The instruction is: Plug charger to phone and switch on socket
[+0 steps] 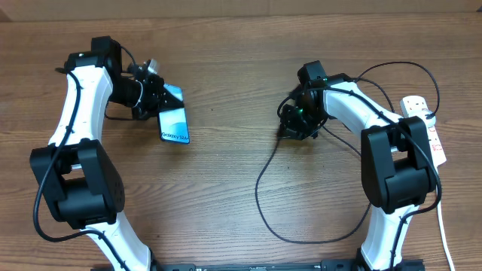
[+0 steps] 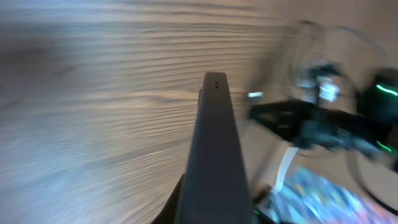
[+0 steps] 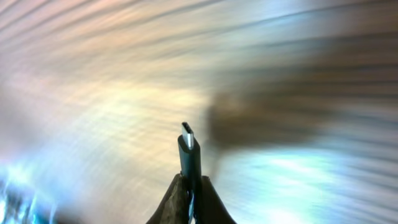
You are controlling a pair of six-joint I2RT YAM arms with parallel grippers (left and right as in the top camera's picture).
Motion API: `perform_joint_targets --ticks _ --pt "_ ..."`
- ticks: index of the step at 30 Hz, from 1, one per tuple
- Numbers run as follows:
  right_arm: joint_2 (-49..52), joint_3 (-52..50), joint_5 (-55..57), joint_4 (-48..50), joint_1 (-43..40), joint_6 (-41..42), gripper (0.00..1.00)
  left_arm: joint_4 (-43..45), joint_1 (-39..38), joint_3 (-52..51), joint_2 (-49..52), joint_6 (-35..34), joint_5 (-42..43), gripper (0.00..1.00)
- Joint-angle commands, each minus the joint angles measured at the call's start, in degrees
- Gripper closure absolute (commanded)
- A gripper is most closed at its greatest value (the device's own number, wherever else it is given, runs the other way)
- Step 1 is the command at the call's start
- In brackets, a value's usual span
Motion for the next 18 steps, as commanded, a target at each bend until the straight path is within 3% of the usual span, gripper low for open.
perform_joint_targets --ticks 1,5,7,13,18 --pt "-5.92 -0.33 -23.04 -1.81 0.28 -24.00 0.96 0.09 0.44 0.15 0.39 14.56 21.86 0.96" --pt "-9.14 -0.33 -34.99 -7.85 0.31 -38.84 0.96 1.29 0.26 0.15 0.39 16.81 29.68 0.96" --pt "-9.53 -0.33 -36.81 -10.03 0.70 -41.62 0.96 1.29 -0.11 0.15 0.39 18.99 33.79 0.96" --pt "-9.51 -0.33 -42.47 -12.17 4.81 -44.65 0.96 2.29 -1.18 0.15 0.39 20.35 42.62 0.96" --pt "-9.51 -0.33 -44.63 -7.78 7.37 -39.32 0.96 2.54 -1.22 0.15 0.39 19.21 45.35 0.96"
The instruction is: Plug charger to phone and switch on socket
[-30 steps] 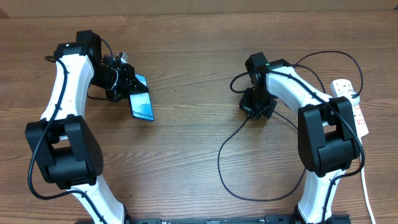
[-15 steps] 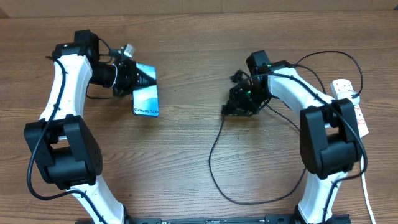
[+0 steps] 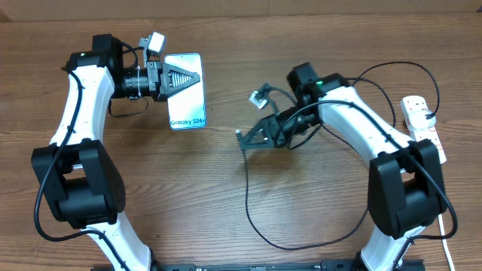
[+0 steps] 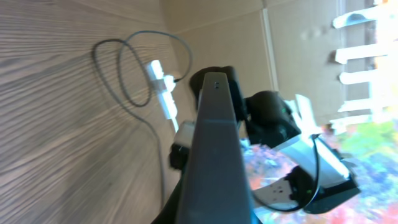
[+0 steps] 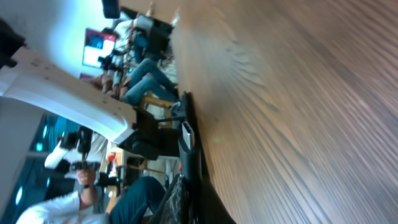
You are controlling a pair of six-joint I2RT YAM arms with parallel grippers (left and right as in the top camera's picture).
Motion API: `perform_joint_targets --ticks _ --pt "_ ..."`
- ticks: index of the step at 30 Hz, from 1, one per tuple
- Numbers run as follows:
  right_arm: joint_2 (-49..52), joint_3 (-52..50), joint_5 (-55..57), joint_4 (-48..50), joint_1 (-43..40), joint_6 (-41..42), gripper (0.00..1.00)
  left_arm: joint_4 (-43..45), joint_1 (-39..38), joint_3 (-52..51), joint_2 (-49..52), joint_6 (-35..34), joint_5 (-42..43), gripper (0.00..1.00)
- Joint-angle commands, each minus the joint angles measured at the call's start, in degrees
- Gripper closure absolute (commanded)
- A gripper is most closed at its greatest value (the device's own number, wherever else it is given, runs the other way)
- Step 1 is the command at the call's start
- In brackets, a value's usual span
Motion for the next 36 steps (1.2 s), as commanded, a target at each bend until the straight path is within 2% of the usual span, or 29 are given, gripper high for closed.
perform_joint_targets --ticks 1,8,18,24,29,36 --pt "-0.55 0.00 -4.35 2.56 0.85 3.08 0.96 0.15 -0.26 0.17 0.42 1.44 6.78 0.96" --pt "-0.55 0.00 -8.96 5.03 0.98 6.08 0.96 0.20 -0.13 0.17 0.44 -0.15 6.75 0.96" --pt "-0.57 0.20 -11.37 6.03 4.48 9.42 0.96 0.24 -0.11 0.17 0.44 -8.76 5.33 0.96" --pt "-0.57 0.22 -11.30 12.59 5.68 17.40 0.96 2.82 -0.20 0.17 0.44 -17.29 -3.87 0.96" --pt "-1.11 0.22 -6.16 18.78 6.86 25.99 0.96 7.72 -0.83 0.17 0.44 -22.01 -4.74 0.95" --pt "-1.68 0.22 -3.98 26.62 8.22 34.75 0.96 10.32 -1.84 0.17 0.44 -23.23 -5.16 0.95"
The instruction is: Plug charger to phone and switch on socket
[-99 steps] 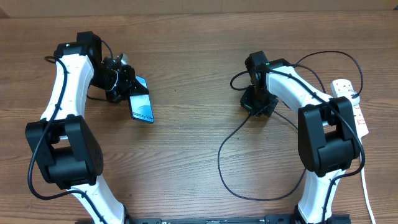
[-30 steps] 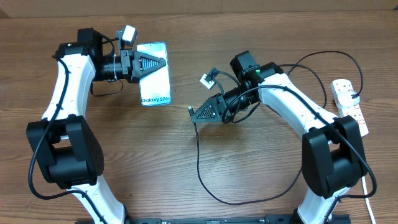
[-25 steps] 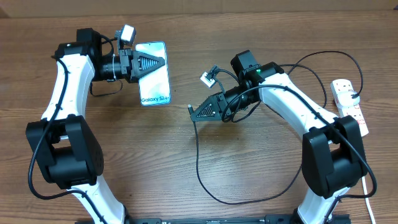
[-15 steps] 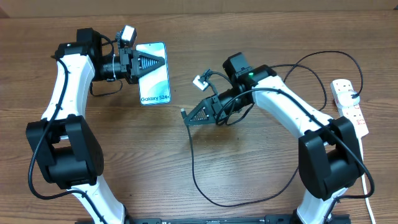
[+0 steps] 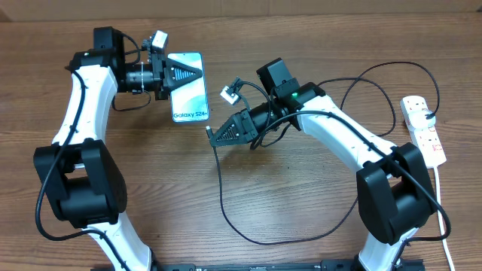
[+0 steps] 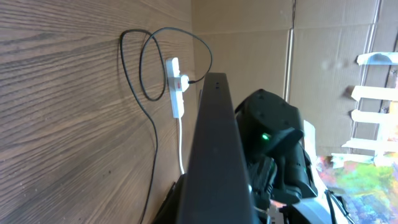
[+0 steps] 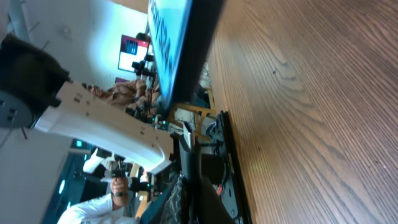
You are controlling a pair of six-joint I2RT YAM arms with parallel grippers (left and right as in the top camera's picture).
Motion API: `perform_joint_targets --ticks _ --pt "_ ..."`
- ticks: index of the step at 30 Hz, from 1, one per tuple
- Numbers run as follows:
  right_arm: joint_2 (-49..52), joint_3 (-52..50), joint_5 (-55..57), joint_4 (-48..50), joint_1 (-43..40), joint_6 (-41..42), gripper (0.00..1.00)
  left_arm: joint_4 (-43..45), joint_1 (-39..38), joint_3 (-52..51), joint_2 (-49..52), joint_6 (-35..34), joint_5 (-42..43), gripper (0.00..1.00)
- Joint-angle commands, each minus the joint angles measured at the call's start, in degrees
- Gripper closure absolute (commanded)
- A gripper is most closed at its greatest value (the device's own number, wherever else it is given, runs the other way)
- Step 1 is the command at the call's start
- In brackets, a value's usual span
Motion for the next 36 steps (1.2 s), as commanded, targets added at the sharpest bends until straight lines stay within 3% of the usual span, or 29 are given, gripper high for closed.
perform_joint_targets --ticks 1,8,12,17,21,29,36 --pt "-1.66 0.24 0.85 2.47 0.74 6.71 0.96 0.94 -0.76 0.20 0.42 -2.01 1.09 0.96" --pt "-1.66 0.24 0.00 7.48 1.92 10.54 0.96 3.69 -0.76 0.20 0.42 -2.34 0.44 0.96" --pt "-1.66 0.24 3.50 4.48 1.44 10.25 0.96 5.55 0.00 0.20 0.42 -3.98 -3.13 0.96" --pt "-1.66 0.24 18.60 -6.56 -0.63 6.99 0.96 5.90 1.70 0.20 0.42 -5.25 -11.45 0.96" --pt "-1.66 0.24 37.62 -15.98 -3.17 6.58 0.96 4.92 2.80 0.20 0.42 -5.22 -15.82 0.96" --pt "-1.60 0.00 72.81 -27.06 -7.56 14.78 0.96 3.76 2.86 0.20 0.42 -5.20 -19.52 0.96" --pt "-1.60 -5.20 78.68 -24.72 -9.09 18.91 0.96 3.26 2.62 0.20 0.42 -5.20 -20.72 0.96"
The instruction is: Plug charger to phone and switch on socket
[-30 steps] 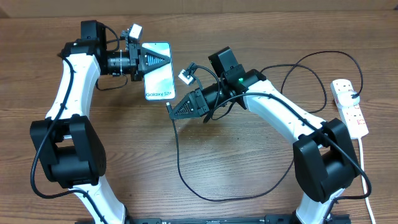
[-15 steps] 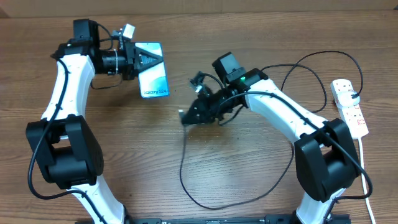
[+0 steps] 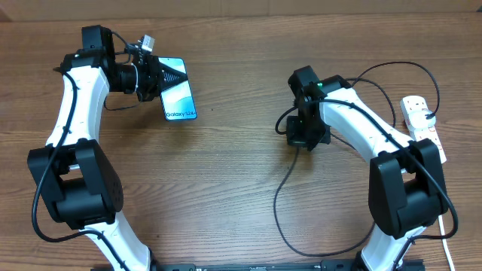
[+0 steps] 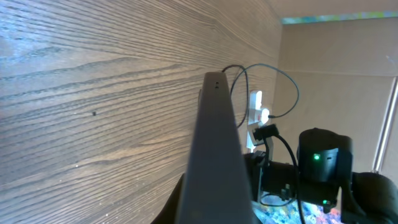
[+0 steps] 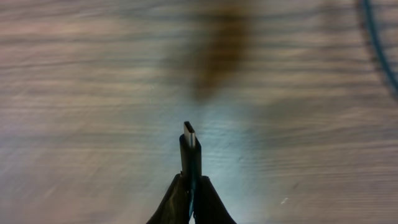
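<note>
The phone (image 3: 179, 102), its screen lit and reading Galaxy S24, hangs tilted over the table's far left with my left gripper (image 3: 167, 77) shut on its top end. The left wrist view shows it edge-on as a dark slab (image 4: 214, 149), port end away from the camera. My right gripper (image 3: 305, 134) is right of centre, pointing down at the wood, well apart from the phone. It is shut on the black charger plug (image 5: 190, 155), whose metal tip sticks out past the fingers (image 5: 177, 193). The black cable (image 3: 275, 202) trails toward the front edge. The white socket strip (image 3: 423, 124) lies at the far right.
A second loop of black cable (image 3: 392, 68) arcs from behind my right arm to the socket strip, also seen in the left wrist view (image 4: 257, 118). A white lead (image 3: 444, 233) runs from the strip to the front edge. Bare wooden table (image 3: 226, 196) lies between the arms.
My right gripper has gone from just short of the phone's lower end back to right of centre and now points down. The phone has shifted a little left and tilted.
At first the phone was held tilted at the far left and my right gripper pointed down right of centre, plug in its fingers. Then the phone was turned screen-up and the plug was nearer it, then almost at its lower end. Now the two are far apart again.
</note>
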You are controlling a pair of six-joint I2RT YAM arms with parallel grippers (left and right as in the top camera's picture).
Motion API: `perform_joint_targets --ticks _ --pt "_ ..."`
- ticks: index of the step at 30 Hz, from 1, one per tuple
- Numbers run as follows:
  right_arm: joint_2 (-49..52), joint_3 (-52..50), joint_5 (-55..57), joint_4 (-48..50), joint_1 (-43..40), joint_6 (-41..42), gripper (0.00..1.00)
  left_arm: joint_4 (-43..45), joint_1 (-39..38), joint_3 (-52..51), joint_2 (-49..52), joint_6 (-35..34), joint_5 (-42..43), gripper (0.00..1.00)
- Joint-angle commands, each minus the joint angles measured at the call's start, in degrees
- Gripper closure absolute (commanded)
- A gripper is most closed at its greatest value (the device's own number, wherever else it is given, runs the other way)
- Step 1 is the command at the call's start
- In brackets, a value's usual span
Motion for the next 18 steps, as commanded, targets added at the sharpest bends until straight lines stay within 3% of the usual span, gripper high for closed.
perform_joint_targets --ticks 1,7,9,13,18 --pt "-1.46 -3.65 5.73 2.54 -0.15 2.78 0.96 0.00 -0.39 0.20 0.44 -0.35 0.35 0.96" --pt "-1.42 -9.51 5.75 10.34 -0.15 4.35 0.93 -0.02 -0.42 0.20 0.44 -0.37 0.35 0.96" --pt "-1.40 -9.92 5.73 11.56 -0.20 4.35 0.77 0.00 -0.42 0.20 0.44 -0.37 0.35 0.96" --pt "-1.40 -9.97 6.78 11.85 -0.20 6.05 0.57 -0.11 -0.42 0.20 0.44 -0.37 0.37 0.96" --pt "-1.33 -9.97 9.20 11.19 -0.20 11.30 0.57 -0.96 -0.42 0.20 0.44 -0.33 -0.11 0.96"
